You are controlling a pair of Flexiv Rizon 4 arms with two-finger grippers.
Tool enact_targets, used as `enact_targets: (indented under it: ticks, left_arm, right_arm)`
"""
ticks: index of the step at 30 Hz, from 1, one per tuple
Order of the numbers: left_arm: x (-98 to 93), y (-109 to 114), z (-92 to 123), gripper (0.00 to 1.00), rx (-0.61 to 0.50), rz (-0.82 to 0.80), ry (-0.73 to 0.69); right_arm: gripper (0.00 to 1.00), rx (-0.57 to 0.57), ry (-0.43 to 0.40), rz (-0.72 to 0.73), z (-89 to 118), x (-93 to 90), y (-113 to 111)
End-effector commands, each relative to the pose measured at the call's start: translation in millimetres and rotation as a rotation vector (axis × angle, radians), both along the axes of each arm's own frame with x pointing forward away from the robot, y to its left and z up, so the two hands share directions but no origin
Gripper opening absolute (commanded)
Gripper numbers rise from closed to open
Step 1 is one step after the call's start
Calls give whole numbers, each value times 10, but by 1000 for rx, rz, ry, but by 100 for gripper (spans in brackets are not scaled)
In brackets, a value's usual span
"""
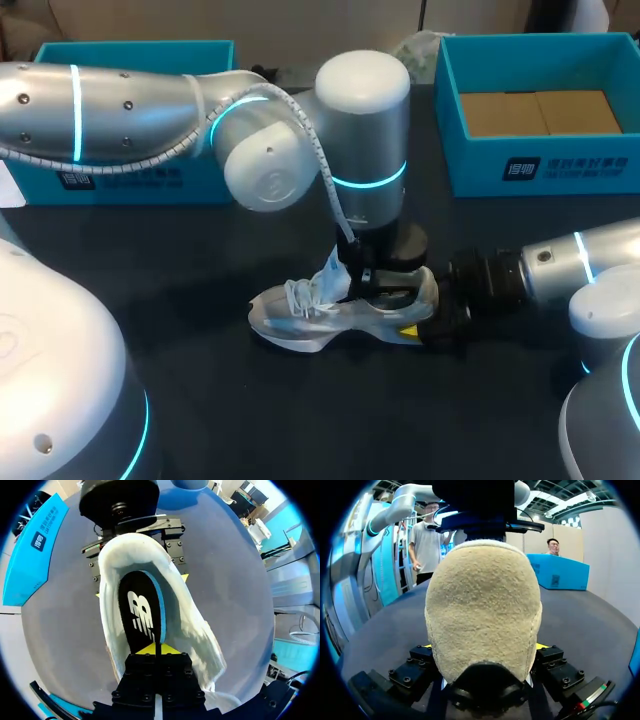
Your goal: Take the shoe out of the shoebox, open the shoe tongue, remove and reinsert the insole, then place the shoe into the shoebox
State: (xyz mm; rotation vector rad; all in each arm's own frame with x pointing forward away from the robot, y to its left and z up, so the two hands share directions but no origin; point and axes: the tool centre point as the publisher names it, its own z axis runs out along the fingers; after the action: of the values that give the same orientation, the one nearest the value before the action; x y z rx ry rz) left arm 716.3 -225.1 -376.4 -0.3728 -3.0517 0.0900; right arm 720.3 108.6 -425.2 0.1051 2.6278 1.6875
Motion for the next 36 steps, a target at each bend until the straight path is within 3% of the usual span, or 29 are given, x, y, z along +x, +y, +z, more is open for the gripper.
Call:
enact_targets:
  ticks: [1, 20, 36]
  left_arm:
    - [24, 83, 82, 0, -13, -7, 31]
    - [-56, 184, 475, 0, -156, -26, 103]
    - [-53, -276, 635, 0, -229, -68, 136]
  right_arm:
    - [0, -4, 1, 0, -26, 12, 22]
    - [0, -4, 1, 0, -26, 12, 22]
    - [0, -4, 1, 0, -26, 12, 22]
